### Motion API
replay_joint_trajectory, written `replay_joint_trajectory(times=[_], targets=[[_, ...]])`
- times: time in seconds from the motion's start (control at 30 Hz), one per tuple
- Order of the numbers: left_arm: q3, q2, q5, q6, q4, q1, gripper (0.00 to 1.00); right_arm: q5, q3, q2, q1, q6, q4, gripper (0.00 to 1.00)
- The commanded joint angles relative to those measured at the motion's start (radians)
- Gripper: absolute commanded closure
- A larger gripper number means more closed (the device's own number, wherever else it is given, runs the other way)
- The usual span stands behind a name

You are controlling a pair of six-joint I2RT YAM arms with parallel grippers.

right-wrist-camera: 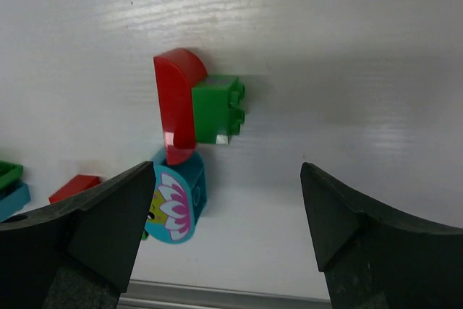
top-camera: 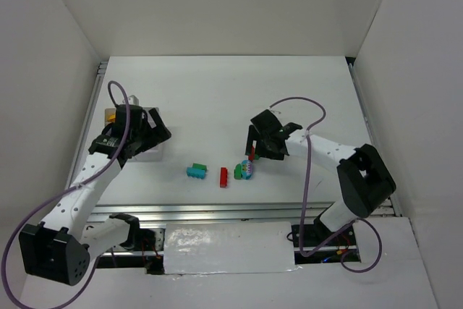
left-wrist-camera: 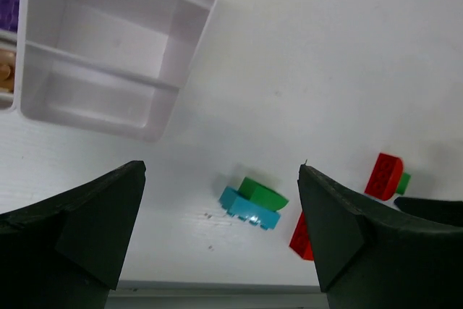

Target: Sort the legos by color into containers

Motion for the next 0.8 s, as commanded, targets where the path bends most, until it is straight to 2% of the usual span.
replay_joint_trajectory(times=[0.0,0.2,0.47,0.5,0.53,0.67,0.77], targets=[[-0.046,-0.047,-0.011,0.040,-0.034,-0.016,0.01,0.026,0.072,0.043,0.016,0.027,0.065,0.12],[-0.082,-0.068,0.023,0.043,-0.018,-0.042,0.01,0.080,0.144,0.162,0.021,0.039,0.034,0.14],[-0.092,-0.067,0.044,0.045,-0.003,-0.053,0.01,0.109,0.139,0.219,0.024,0.042,0.039,0.34],[-0.094,-0.065,0.044,0.045,-0.003,-0.053,0.01,0.115,0.135,0.216,0.025,0.044,0.043,0.38],[-0.094,-0.064,0.046,0.045,-0.003,-0.053,0.01,0.120,0.129,0.211,0.024,0.042,0.050,0.47],[-0.105,-0.054,0.065,0.048,0.018,-0.053,0.01,0.156,0.150,0.207,0.027,0.033,0.045,0.54],[-0.105,-0.038,0.092,0.053,0.038,-0.055,0.01,0.181,0.185,0.218,0.024,0.018,0.033,0.67]])
